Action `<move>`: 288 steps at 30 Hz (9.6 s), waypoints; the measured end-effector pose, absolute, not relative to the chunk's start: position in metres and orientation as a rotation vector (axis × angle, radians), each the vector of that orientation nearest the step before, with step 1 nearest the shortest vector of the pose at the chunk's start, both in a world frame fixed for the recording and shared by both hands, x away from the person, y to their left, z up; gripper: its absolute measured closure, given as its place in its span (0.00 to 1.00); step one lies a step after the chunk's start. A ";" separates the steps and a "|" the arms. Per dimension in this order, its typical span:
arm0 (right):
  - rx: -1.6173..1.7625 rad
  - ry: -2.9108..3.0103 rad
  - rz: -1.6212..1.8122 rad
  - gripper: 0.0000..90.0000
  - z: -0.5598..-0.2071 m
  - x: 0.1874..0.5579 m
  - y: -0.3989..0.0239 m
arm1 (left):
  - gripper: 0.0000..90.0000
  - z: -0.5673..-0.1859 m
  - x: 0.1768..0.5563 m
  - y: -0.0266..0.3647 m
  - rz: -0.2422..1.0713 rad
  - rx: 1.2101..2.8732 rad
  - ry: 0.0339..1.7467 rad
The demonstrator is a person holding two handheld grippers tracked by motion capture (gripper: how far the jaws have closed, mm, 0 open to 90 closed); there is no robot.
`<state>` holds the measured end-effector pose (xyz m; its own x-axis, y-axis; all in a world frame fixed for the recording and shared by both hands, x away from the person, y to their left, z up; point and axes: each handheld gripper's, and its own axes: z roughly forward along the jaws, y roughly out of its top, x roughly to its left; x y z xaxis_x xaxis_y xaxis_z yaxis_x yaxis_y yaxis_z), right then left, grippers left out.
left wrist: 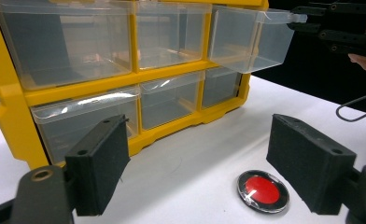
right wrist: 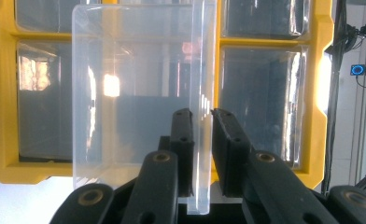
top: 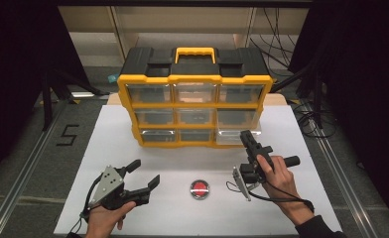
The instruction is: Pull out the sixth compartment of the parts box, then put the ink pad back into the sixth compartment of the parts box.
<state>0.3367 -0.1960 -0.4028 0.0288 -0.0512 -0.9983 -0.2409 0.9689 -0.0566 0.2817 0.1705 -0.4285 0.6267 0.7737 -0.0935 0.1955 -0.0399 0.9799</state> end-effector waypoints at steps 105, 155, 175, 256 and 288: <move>0.542 2.126 1.122 0.26 -0.411 0.306 -0.204 | 0.23 -0.428 0.284 0.167 0.566 1.593 0.824; 0.519 2.710 0.894 0.20 -0.455 0.341 -0.129 | 0.23 -0.429 0.282 0.169 0.568 1.595 0.823; 0.444 2.825 0.768 0.19 -0.471 0.360 -0.113 | 0.23 -0.429 0.284 0.167 0.564 1.595 0.817; 0.557 2.700 0.911 0.34 -0.393 0.361 -0.113 | 0.25 -0.429 0.285 0.169 0.561 1.590 0.824; 0.549 2.608 1.012 0.34 -0.345 0.351 -0.133 | 0.25 -0.429 0.284 0.169 0.561 1.591 0.823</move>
<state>0.3515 -0.1335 -0.3453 -0.8853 0.4469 -0.1284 0.2434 0.6807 0.6910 0.2844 0.1687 -0.4285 0.6335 0.7686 -0.0887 0.1988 -0.0509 0.9787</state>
